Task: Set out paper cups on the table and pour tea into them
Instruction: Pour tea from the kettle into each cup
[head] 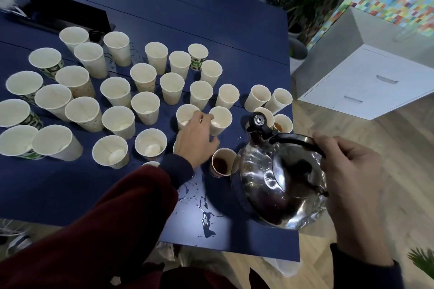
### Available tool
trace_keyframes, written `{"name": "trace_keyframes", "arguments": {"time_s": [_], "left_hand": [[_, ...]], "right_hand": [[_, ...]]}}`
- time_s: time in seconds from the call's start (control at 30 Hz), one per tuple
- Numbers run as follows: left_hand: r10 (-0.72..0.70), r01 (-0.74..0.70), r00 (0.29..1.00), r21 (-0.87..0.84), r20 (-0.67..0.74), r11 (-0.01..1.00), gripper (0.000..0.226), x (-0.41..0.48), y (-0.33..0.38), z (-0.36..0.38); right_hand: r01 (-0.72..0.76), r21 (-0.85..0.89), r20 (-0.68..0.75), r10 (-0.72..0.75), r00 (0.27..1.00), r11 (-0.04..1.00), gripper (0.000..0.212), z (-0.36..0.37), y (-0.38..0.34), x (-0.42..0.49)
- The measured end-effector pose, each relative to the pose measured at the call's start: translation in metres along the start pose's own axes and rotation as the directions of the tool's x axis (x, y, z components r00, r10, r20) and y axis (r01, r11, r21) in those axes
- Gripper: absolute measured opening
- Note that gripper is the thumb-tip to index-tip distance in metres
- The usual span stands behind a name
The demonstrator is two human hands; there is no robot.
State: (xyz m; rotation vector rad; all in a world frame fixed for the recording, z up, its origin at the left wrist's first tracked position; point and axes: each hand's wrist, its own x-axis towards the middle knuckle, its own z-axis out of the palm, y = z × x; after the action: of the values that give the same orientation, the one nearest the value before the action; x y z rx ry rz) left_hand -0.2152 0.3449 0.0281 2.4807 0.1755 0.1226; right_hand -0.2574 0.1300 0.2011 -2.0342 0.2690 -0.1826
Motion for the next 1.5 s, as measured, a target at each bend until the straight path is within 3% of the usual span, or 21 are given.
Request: {"name": "trace_keyframes", "arguments": {"time_s": [0.3, 0.43, 0.53, 0.63, 0.9, 1.13, 1.5], "left_hand": [[-0.072, 0.05, 0.985, 0.144, 0.157, 0.988, 0.071, 0.06, 0.009, 0.011], [-0.099, 0.047, 0.981, 0.289, 0.168, 0.956, 0.068, 0.075, 0.016, 0.024], [-0.127, 0.063, 0.981, 0.371, 0.149, 0.926, 0.051, 0.076, 0.018, 0.03], [-0.105, 0.067, 0.989, 0.321, 0.103, 0.945, 0.045, 0.076, 0.015, 0.039], [-0.066, 0.048, 0.982, 0.103, 0.178, 0.993, 0.068, 0.069, 0.008, 0.054], [-0.067, 0.079, 0.98, -0.06, 0.188, 0.995, 0.074, 0.073, 0.006, 0.055], [-0.068, 0.087, 0.982, -0.101, 0.176, 0.991, 0.078, 0.074, 0.009, 0.055]], "right_hand": [[0.133, -0.036, 0.103, -0.129, 0.986, 0.99, 0.039, 0.003, -0.014, 0.063], [0.23, -0.082, 0.147, -0.216, 0.965, 0.97, 0.045, 0.009, -0.01, 0.095], [0.264, -0.094, 0.205, -0.241, 0.949, 0.96, 0.042, 0.018, -0.005, 0.116], [0.279, -0.107, 0.238, -0.248, 0.939, 0.954, 0.04, 0.023, 0.001, 0.131], [0.267, -0.127, 0.315, -0.216, 0.924, 0.955, 0.05, 0.033, 0.008, 0.144], [0.3, -0.243, 0.36, -0.201, 0.911, 0.922, 0.041, 0.04, 0.013, 0.148], [0.261, -0.271, 0.329, -0.166, 0.93, 0.927, 0.041, 0.034, 0.015, 0.149]]}}
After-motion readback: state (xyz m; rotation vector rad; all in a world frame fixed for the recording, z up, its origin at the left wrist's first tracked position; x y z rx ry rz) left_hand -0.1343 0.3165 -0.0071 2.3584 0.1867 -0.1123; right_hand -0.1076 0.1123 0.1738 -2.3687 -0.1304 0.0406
